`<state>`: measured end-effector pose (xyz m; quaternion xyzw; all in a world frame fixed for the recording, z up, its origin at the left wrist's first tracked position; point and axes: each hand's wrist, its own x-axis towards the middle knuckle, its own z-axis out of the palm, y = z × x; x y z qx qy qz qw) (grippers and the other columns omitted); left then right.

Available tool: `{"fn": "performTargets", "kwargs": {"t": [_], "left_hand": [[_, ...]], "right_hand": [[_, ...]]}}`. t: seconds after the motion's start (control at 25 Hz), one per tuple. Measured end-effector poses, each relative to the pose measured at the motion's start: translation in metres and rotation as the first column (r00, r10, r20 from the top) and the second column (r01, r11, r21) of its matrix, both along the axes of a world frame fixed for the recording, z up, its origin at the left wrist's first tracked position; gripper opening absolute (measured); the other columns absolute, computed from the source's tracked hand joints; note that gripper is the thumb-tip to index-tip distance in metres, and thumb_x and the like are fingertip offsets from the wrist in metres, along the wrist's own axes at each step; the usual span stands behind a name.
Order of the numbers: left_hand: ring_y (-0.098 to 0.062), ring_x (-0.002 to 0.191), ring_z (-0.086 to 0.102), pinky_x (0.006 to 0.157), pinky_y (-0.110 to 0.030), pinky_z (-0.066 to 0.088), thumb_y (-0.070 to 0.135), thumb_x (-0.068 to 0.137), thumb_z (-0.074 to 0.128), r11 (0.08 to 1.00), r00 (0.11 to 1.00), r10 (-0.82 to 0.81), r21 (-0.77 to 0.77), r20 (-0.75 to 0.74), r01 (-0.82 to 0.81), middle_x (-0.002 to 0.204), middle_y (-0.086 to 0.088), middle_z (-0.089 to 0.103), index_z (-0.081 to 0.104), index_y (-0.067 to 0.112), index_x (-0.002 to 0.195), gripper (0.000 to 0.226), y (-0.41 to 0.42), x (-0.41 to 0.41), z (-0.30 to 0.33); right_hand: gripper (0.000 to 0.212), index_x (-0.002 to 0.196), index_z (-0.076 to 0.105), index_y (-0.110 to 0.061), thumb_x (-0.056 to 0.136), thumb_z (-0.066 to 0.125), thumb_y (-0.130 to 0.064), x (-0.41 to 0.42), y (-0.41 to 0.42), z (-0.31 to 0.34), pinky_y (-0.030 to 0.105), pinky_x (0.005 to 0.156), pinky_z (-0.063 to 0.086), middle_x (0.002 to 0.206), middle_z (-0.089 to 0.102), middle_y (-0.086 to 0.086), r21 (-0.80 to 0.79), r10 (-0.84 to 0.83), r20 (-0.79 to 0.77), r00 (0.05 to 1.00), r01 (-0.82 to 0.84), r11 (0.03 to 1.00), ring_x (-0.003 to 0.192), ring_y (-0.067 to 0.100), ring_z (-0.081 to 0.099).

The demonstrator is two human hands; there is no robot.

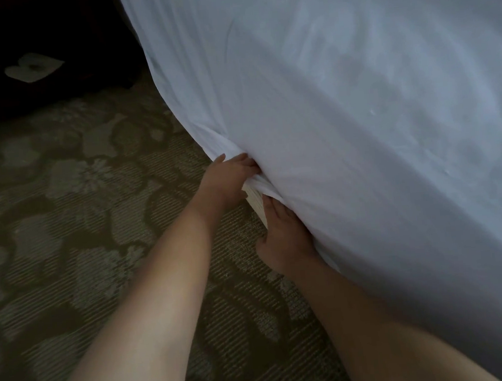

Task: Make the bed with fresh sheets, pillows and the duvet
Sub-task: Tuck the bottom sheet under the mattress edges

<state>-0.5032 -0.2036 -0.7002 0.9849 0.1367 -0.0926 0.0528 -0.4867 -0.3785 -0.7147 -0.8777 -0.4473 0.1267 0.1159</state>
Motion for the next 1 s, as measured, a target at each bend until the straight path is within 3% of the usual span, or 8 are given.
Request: {"fn": "performTargets", "kwargs": {"t": [0.24, 0.4, 0.6, 0.68, 0.76, 0.88, 0.92, 1.0], "left_hand": [[-0.004, 0.141, 0.023, 0.114, -0.037, 0.014, 0.018, 0.103, 0.035, 0.999, 0.987, -0.013, -0.037, 0.161, 0.019, 0.150, 0.017, 0.035, 0.046, 0.034, 0.139, 0.041, 0.008, 0.005, -0.010], [-0.004, 0.141, 0.024, 0.113, -0.036, 0.017, 0.016, 0.102, 0.035, 0.998, 0.980, 0.001, -0.063, 0.200, 0.012, 0.150, 0.017, 0.035, 0.047, 0.033, 0.139, 0.042, 0.013, 0.004, -0.017], [-0.013, 0.131, 0.045, 0.098, -0.038, 0.035, 0.002, 0.095, 0.043, 0.985, 0.907, -0.007, -0.151, 0.420, 0.078, 0.139, 0.003, 0.053, 0.063, 0.022, 0.126, 0.042, 0.014, 0.001, -0.036], [-0.019, 0.121, 0.055, 0.092, -0.038, 0.040, -0.002, 0.090, 0.046, 0.976, 0.854, 0.000, -0.185, 0.520, 0.113, 0.129, -0.003, 0.061, 0.069, 0.016, 0.116, 0.039, 0.016, 0.002, -0.040], [-0.020, 0.120, 0.055, 0.098, -0.028, 0.038, -0.005, 0.089, 0.051, 0.886, 0.805, 0.254, -0.463, 0.536, 0.029, 0.126, -0.006, 0.062, 0.070, 0.012, 0.112, 0.035, 0.009, 0.003, -0.043], [-0.019, 0.113, 0.061, 0.105, -0.030, 0.042, -0.013, 0.080, 0.054, 0.467, 0.556, 0.766, -0.874, 0.323, -0.136, 0.116, -0.011, 0.067, 0.071, 0.005, 0.108, 0.037, 0.001, -0.011, -0.051], [-0.018, 0.109, 0.062, 0.102, -0.029, 0.045, -0.014, 0.079, 0.054, 0.442, 0.529, 0.796, -0.880, 0.294, -0.176, 0.115, -0.011, 0.067, 0.069, 0.004, 0.112, 0.040, 0.005, -0.019, -0.059], [-0.012, 0.111, 0.057, 0.099, -0.019, 0.041, -0.011, 0.080, 0.054, 0.542, 0.616, 0.721, -0.813, 0.318, -0.214, 0.121, -0.009, 0.063, 0.062, 0.006, 0.123, 0.047, 0.014, -0.038, -0.080]], "right_hand": [[0.080, 0.128, 0.056, 0.004, 0.056, 0.057, -0.031, -0.001, -0.002, -0.017, 0.042, 0.108, 0.026, 0.134, 0.054, 0.019, -0.103, 0.117, 0.261, 0.958, -0.093, 0.990, 0.119, 0.032, 0.056], [0.079, 0.137, 0.046, 0.003, 0.067, 0.071, -0.024, 0.007, -0.013, -0.015, 0.040, 0.114, 0.017, 0.147, 0.040, 0.017, -0.132, 0.306, 0.425, 0.852, -0.276, 0.952, 0.135, 0.029, 0.040], [0.089, 0.139, 0.042, 0.006, 0.061, 0.070, -0.027, 0.002, 0.004, -0.018, 0.040, 0.111, 0.028, 0.146, 0.040, 0.021, -0.049, 0.093, 0.372, 0.924, -0.081, 0.996, 0.131, 0.031, 0.045], [0.086, 0.146, 0.026, 0.004, 0.072, 0.051, -0.032, 0.003, 0.012, -0.020, 0.037, 0.114, 0.017, 0.153, 0.025, 0.019, -0.016, 0.036, 0.256, 0.966, -0.033, 0.999, 0.139, 0.030, 0.032], [0.082, 0.146, 0.028, 0.004, 0.074, 0.037, -0.034, -0.001, 0.018, -0.022, 0.039, 0.114, 0.021, 0.152, 0.028, 0.020, 0.000, -0.012, 0.220, 0.975, 0.013, 1.000, 0.138, 0.031, 0.034], [0.081, 0.135, 0.048, 0.006, 0.069, 0.031, -0.038, -0.007, 0.022, -0.026, 0.044, 0.097, 0.047, 0.139, 0.047, 0.023, -0.028, -0.052, 0.228, 0.972, 0.060, 0.998, 0.122, 0.033, 0.054], [0.081, 0.134, 0.049, 0.005, 0.069, 0.030, -0.039, -0.007, 0.025, -0.028, 0.044, 0.095, 0.048, 0.139, 0.048, 0.023, -0.048, -0.055, 0.258, 0.965, 0.070, 0.996, 0.121, 0.033, 0.054], [0.079, 0.132, 0.052, 0.003, 0.068, 0.031, -0.038, -0.007, 0.030, -0.035, 0.044, 0.098, 0.045, 0.140, 0.046, 0.024, -0.047, -0.059, 0.333, 0.941, 0.079, 0.996, 0.124, 0.033, 0.052]]}}
